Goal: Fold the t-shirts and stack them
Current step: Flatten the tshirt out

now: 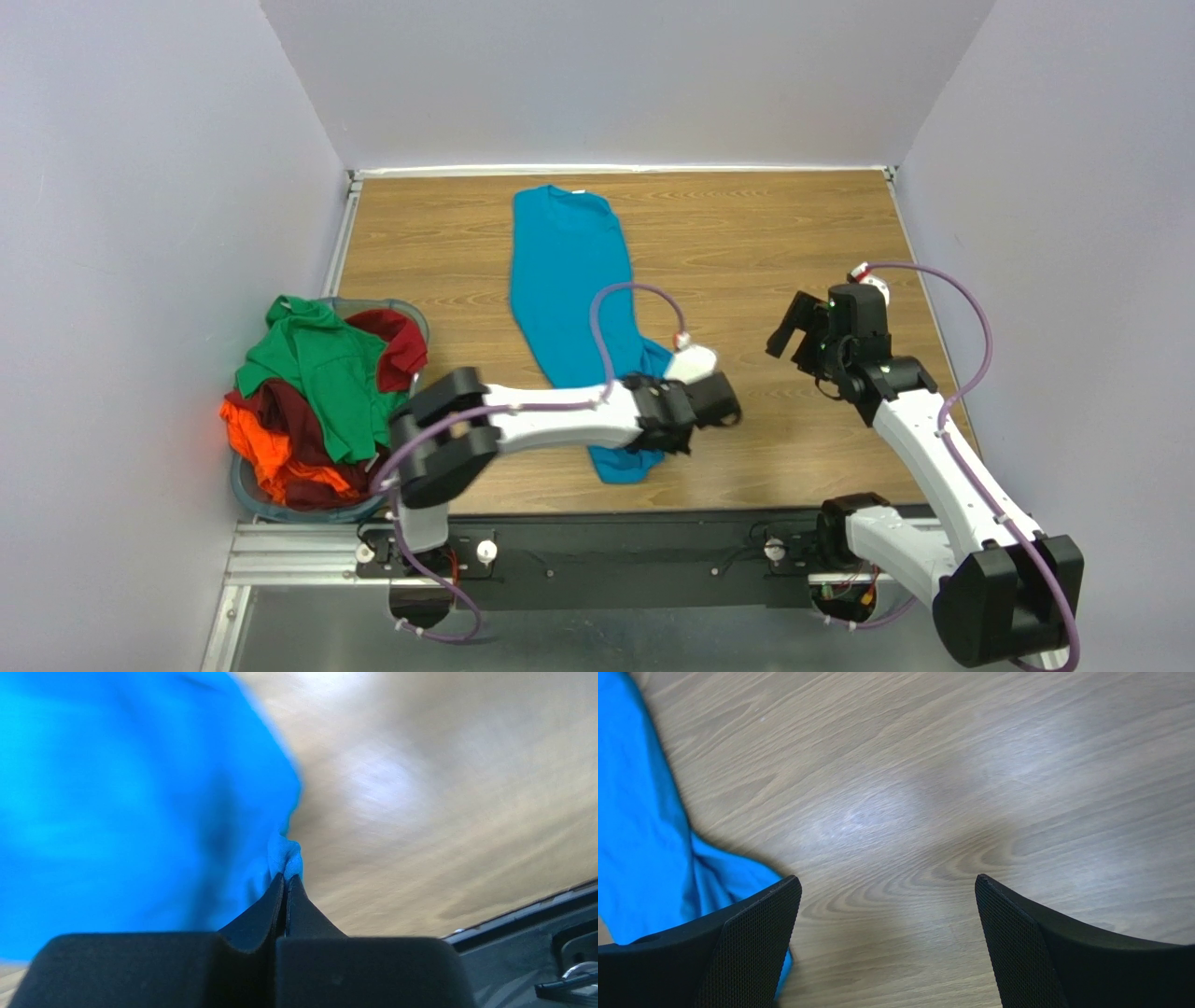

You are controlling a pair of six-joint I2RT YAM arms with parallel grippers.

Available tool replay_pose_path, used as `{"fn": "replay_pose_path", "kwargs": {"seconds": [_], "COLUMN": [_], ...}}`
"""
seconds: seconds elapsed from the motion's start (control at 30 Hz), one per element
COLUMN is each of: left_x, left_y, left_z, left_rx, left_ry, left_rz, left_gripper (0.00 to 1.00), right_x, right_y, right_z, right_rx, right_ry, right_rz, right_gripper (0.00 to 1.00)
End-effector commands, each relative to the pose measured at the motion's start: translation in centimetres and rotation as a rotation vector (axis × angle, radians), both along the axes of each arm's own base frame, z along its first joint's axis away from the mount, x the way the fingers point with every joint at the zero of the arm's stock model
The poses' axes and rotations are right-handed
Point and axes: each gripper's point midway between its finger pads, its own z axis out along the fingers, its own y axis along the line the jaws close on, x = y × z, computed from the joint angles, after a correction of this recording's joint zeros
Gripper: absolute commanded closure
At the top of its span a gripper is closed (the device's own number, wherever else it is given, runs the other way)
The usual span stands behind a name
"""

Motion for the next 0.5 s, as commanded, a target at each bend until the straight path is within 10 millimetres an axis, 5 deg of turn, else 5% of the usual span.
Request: {"fn": "replay_pose_path", "kwargs": {"seconds": [0.0,0.23,0.47], "left_x": [5.3,11.5,12.7], "left_y": [3.2,13.0,20.9], "left_z": [7.7,12.8,14.2], "left_rx": [-0.173,-0.290,-0.286], "left_ry": [-0.149,-0.292,-0.378], "left_rz": [0.157,0.421,0.616], "left_gripper": [1.00,1.00,1.00], "right_x": [0.1,0.3,0.6], "right_y": [2.2,5.5,11.9], "right_z": [-0.3,-1.5,-3.8], "right_rx": [0.047,0.074,0.063], "right_ry": [-0.006,0.040,0.101], "right_rz": [0.155,0.222,0.310], "right_gripper": [0.00,0.00,0.00]}}
